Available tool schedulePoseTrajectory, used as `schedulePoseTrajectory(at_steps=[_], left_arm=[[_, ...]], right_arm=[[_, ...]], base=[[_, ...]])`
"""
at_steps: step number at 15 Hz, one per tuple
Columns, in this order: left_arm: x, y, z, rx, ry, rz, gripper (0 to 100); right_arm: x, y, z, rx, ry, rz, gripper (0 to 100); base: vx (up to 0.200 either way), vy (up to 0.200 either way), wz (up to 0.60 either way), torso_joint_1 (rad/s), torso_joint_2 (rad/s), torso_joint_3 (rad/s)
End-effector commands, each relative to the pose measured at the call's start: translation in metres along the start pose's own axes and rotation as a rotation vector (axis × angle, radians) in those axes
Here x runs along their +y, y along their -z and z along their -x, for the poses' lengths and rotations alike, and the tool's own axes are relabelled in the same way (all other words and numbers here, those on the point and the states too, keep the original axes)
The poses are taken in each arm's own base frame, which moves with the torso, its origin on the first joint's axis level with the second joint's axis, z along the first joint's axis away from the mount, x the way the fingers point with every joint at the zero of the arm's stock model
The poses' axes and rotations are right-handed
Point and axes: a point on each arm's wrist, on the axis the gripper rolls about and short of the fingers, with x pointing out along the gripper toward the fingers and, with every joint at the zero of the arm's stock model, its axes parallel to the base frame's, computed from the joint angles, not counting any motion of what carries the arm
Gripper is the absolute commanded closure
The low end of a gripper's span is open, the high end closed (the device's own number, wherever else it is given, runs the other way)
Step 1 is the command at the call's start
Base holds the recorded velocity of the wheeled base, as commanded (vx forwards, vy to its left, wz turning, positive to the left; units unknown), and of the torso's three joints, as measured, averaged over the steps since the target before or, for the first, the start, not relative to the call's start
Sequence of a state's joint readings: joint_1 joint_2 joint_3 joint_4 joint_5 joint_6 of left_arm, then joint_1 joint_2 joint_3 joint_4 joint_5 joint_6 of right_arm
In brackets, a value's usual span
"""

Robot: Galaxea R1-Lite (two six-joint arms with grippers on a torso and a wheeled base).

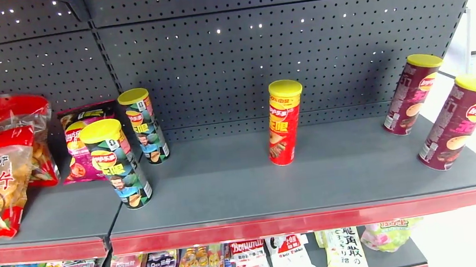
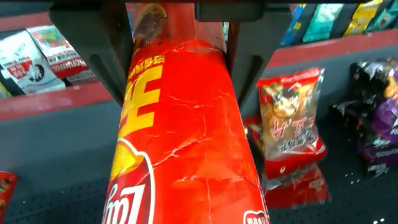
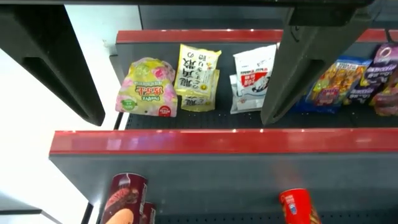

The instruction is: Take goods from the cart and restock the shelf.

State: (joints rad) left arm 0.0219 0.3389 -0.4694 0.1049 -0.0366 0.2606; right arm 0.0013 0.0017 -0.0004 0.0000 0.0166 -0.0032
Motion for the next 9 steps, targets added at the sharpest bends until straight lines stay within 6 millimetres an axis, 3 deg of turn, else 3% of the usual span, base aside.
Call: schedulePoseTrajectory(at_steps=[1, 9], left_arm=[[0.000, -0.001, 0.002, -0.016, 0.020, 0.001, 100], [-0.009, 0.017, 0.018, -0.013, 0.222, 0.123, 100]], right_arm=[[0.000, 0.000, 0.000, 0.000, -0.001, 0.001, 0], [0.000, -0.001, 0.000, -0.006, -0.002, 0.044, 0]], base=[[0.000, 0.000, 0.00, 0.000, 0.00, 0.000], [0.000, 0.000, 0.00, 0.000, 0.00, 0.000]])
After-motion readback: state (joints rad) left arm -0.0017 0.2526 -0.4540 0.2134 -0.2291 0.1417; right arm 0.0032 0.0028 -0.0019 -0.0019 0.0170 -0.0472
